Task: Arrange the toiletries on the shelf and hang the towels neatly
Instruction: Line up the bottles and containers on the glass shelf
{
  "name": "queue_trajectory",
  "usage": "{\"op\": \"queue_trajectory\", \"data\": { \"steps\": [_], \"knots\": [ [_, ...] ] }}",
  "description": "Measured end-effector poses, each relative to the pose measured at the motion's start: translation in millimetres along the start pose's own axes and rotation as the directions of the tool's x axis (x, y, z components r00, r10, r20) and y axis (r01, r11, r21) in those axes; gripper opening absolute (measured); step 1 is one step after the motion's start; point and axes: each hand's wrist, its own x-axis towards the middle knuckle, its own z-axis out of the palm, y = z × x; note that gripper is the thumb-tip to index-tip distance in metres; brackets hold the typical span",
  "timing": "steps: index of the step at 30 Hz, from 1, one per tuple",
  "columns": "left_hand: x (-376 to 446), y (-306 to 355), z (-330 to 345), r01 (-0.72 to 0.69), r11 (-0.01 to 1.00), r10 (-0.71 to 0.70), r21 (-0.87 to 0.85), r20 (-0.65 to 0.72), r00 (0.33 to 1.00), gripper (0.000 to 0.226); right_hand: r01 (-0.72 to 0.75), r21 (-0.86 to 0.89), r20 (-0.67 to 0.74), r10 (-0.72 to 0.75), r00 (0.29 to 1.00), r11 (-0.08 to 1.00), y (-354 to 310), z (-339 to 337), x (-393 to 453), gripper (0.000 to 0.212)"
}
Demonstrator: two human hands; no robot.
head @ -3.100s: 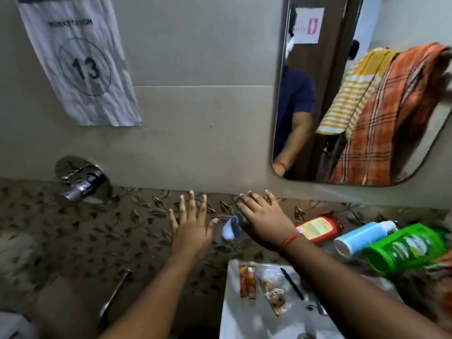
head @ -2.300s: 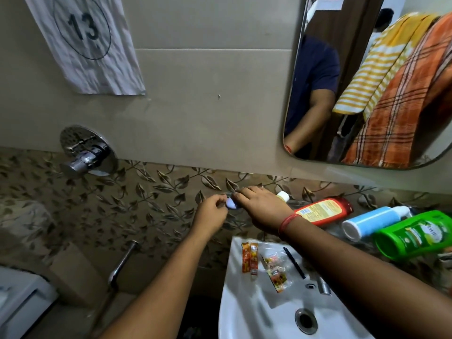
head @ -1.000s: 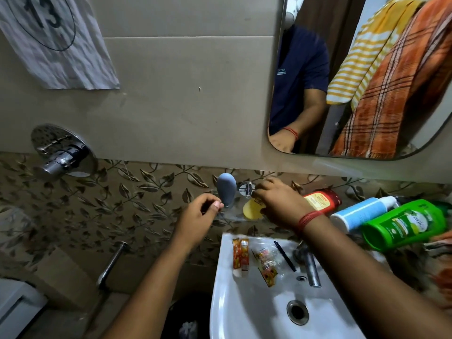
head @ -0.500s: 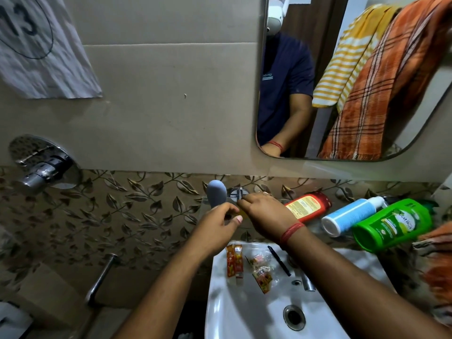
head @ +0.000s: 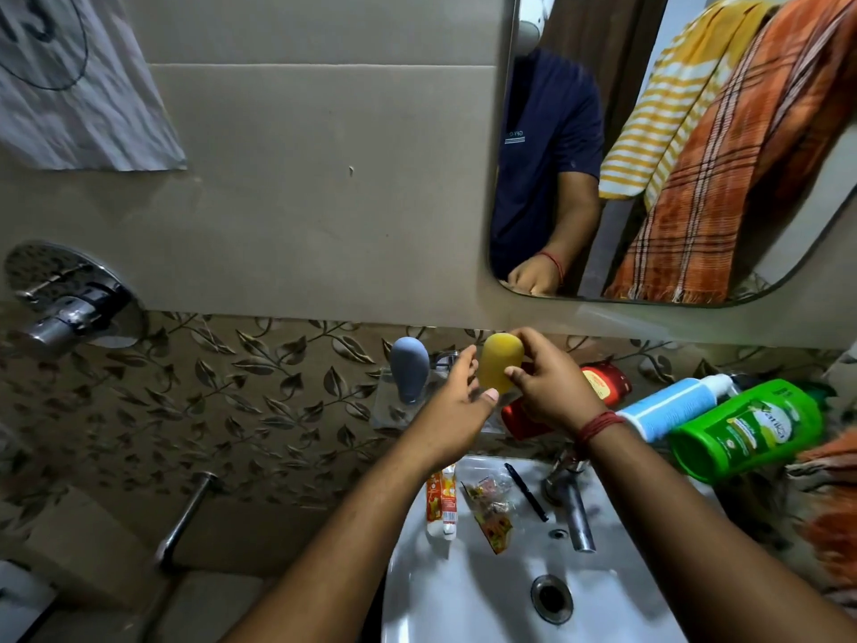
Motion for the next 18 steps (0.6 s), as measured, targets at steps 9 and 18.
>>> {"op": "queue_trajectory", "data": {
  "steps": [9, 18],
  "knots": [
    [6, -8, 6, -0.015, 0.999, 0.016, 0.046, -0.019, 1.0, 0.068, 0.023, -0.047, 0.065, -0.02, 0.998, 0.999, -3, -4, 0, 0.034],
    [7, -15, 10, 0.011, 0.999, -0.01, 0.047, -0.02, 1.0, 0.07, 0.017, -0.168, 0.11, 0.001, 0.994, 0.986, -3, -2, 1, 0.041]
  ]
}}
